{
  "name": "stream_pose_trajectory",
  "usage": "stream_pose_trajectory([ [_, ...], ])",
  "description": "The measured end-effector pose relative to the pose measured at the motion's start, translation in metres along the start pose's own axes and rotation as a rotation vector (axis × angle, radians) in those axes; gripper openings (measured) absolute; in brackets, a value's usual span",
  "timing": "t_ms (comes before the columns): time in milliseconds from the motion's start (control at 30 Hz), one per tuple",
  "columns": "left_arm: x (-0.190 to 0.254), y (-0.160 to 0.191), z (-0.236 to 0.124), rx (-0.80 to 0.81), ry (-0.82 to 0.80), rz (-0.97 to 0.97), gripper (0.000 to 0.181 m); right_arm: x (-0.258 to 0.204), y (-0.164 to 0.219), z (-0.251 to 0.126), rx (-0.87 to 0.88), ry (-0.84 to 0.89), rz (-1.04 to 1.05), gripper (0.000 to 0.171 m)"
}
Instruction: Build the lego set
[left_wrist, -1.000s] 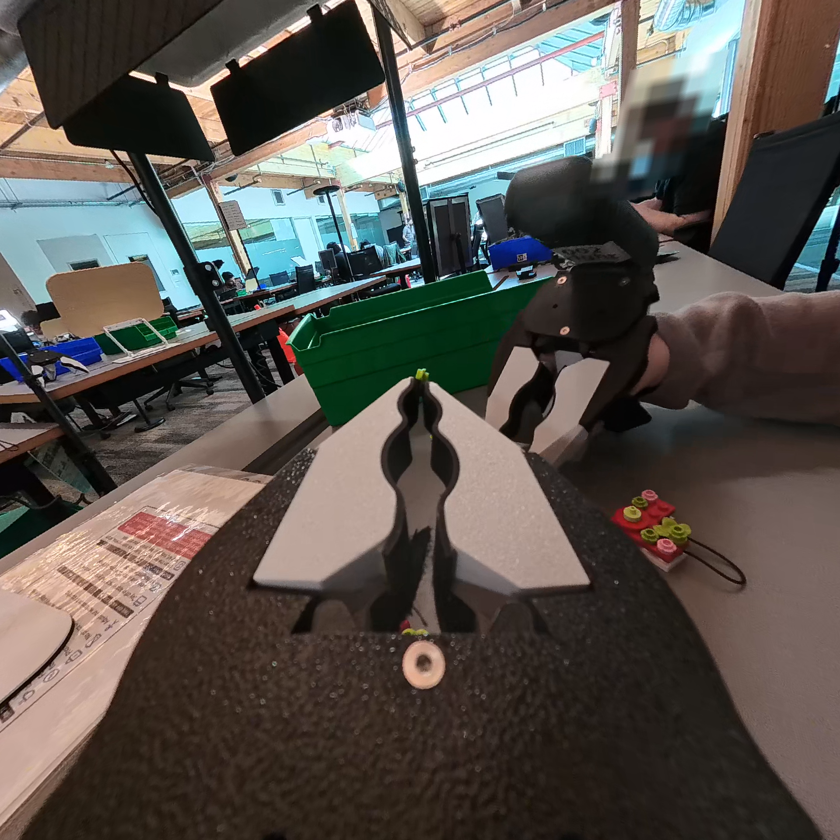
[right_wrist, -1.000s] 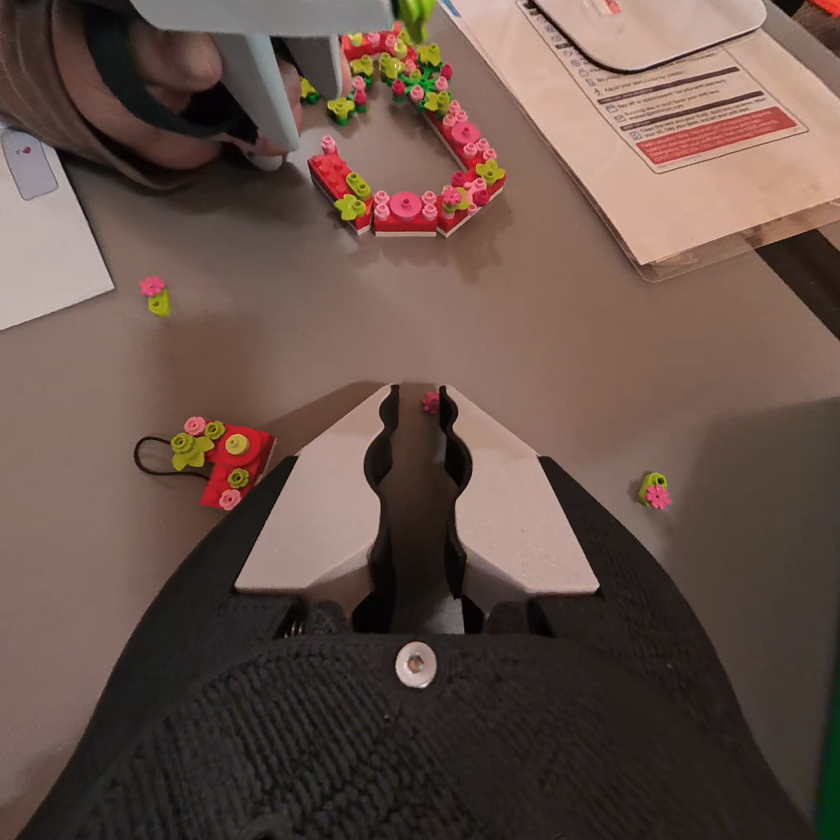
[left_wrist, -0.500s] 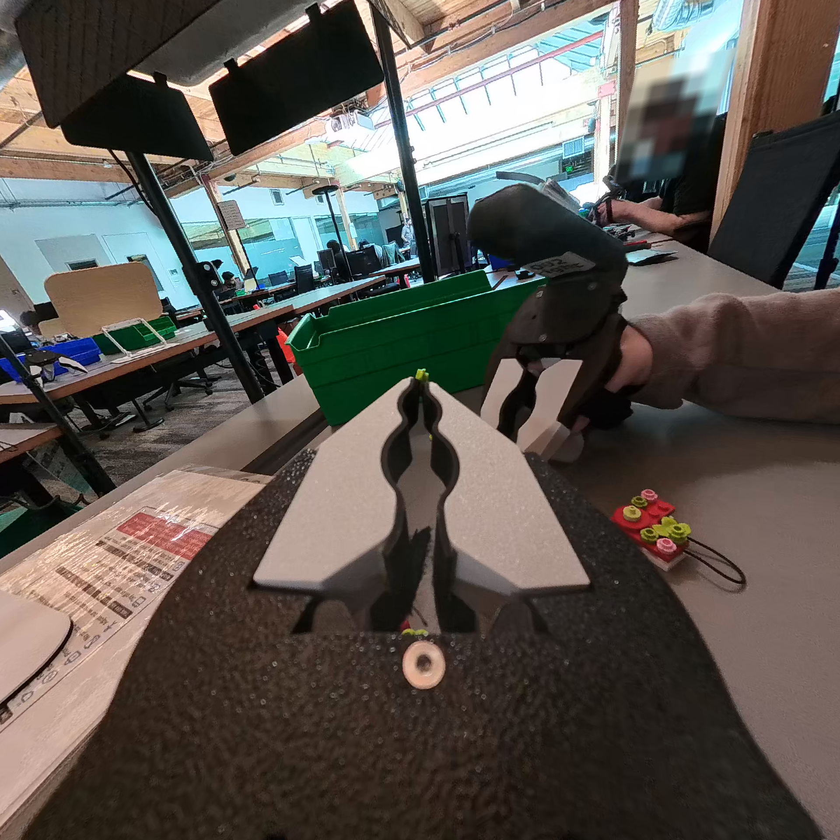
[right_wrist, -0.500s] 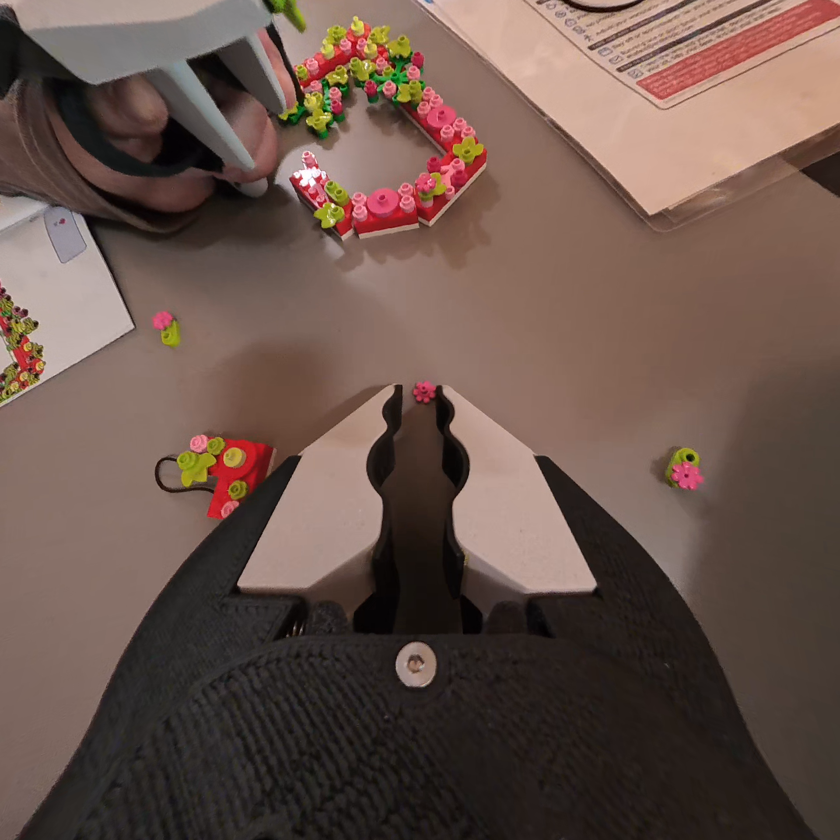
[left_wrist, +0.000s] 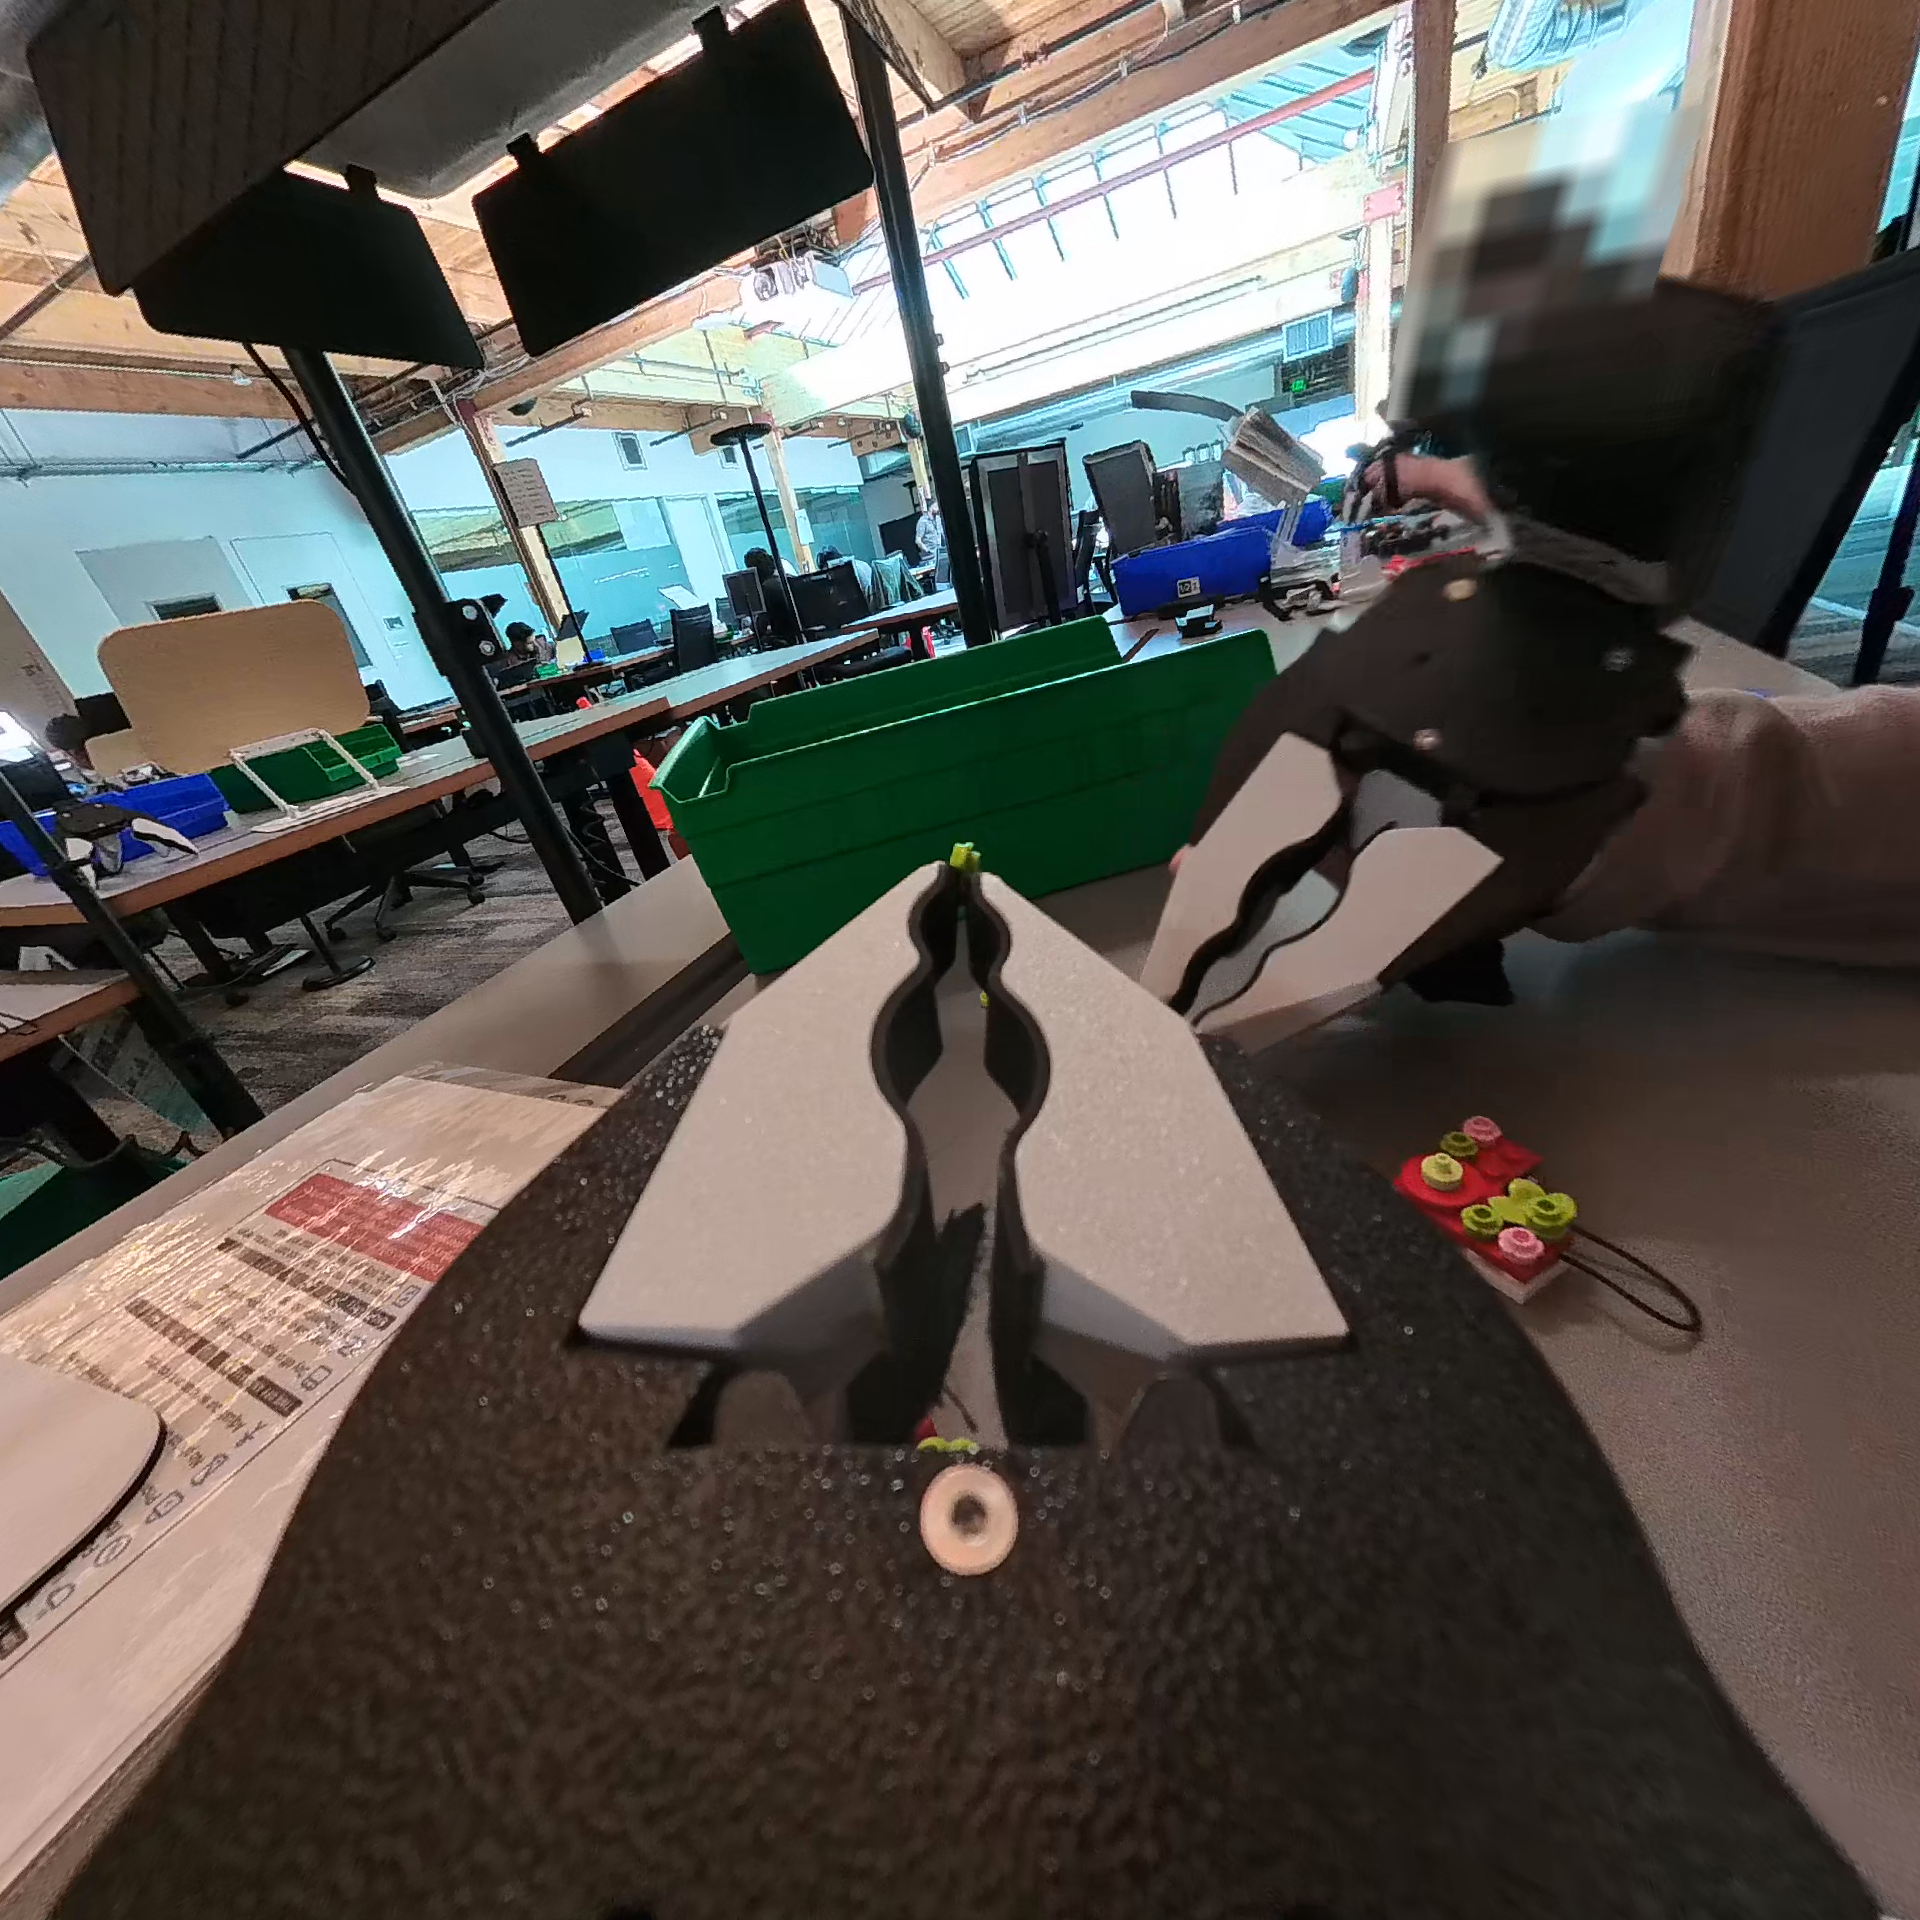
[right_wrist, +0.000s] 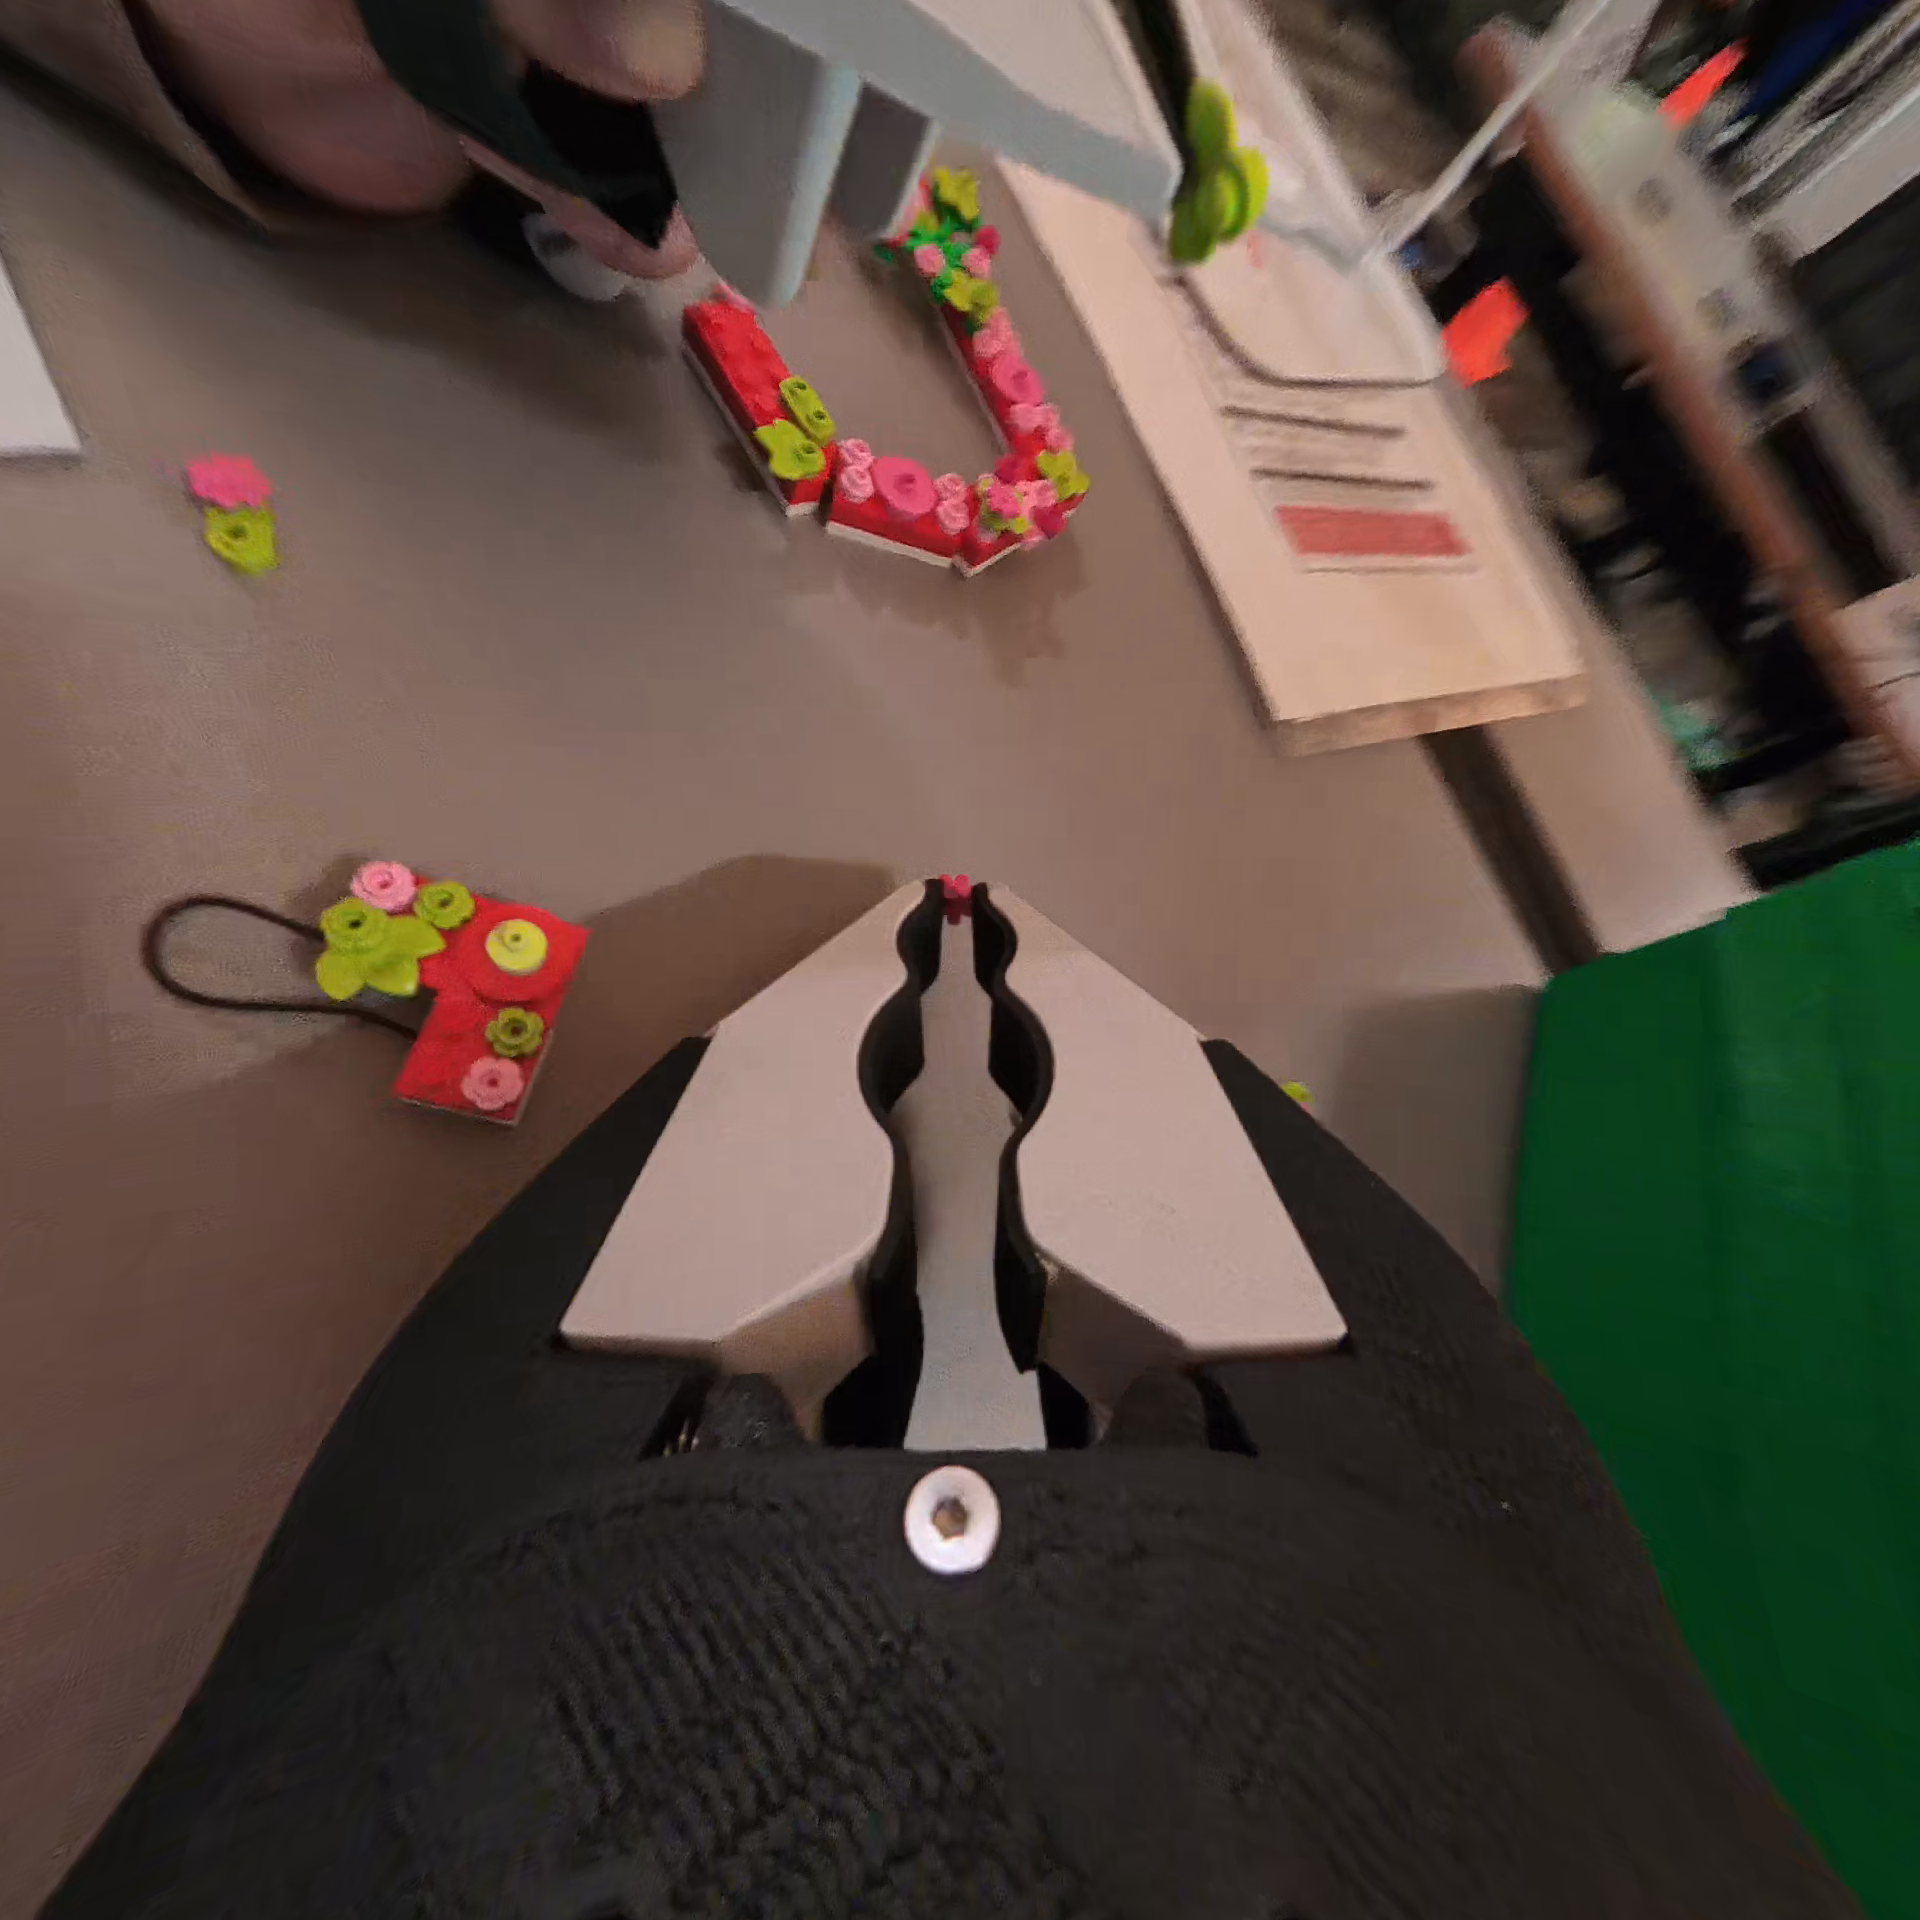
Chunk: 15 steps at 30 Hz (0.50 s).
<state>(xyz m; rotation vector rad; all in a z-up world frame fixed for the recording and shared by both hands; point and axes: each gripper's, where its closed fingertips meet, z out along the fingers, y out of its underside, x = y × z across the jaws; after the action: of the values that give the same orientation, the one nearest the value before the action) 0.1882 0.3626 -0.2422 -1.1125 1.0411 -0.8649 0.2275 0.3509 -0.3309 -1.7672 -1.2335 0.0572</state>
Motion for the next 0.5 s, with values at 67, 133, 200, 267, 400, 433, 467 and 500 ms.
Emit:
stream_pose_trajectory([
  [67,0.001,0.0,0.0,0.0,0.004,0.003,0.0,0.008,0.001,-0.013,0.021,0.168,-0.086,0.001],
  [133,0.001,0.0,0.0,-0.001,0.002,0.01,0.0,0.009,0.005,-0.028,0.029,0.3,-0.153,0.001],
  [200,-0.001,-0.001,0.0,-0.002,-0.006,0.016,0.0,0.007,0.01,-0.039,0.027,0.392,-0.222,0.001],
  [267,-0.004,-0.002,-0.001,0.003,-0.014,-0.003,0.0,0.01,0.004,-0.045,0.039,0.473,-0.32,0.0],
  [400,-0.014,-0.005,0.001,-0.014,-0.056,-0.036,0.0,0.014,-0.002,-0.041,0.02,0.553,-0.462,0.0],
  [433,-0.013,-0.005,0.003,-0.043,-0.046,-0.05,0.0,0.013,-0.003,-0.041,0.016,0.568,-0.499,0.0],
  [467,-0.011,-0.007,0.005,-0.066,-0.036,-0.072,0.0,0.013,-0.006,-0.043,0.015,0.594,-0.54,0.0],
  [500,-0.005,-0.012,0.006,-0.085,-0.01,-0.105,0.0,0.012,-0.008,-0.044,0.015,0.617,-0.574,0.0],
])
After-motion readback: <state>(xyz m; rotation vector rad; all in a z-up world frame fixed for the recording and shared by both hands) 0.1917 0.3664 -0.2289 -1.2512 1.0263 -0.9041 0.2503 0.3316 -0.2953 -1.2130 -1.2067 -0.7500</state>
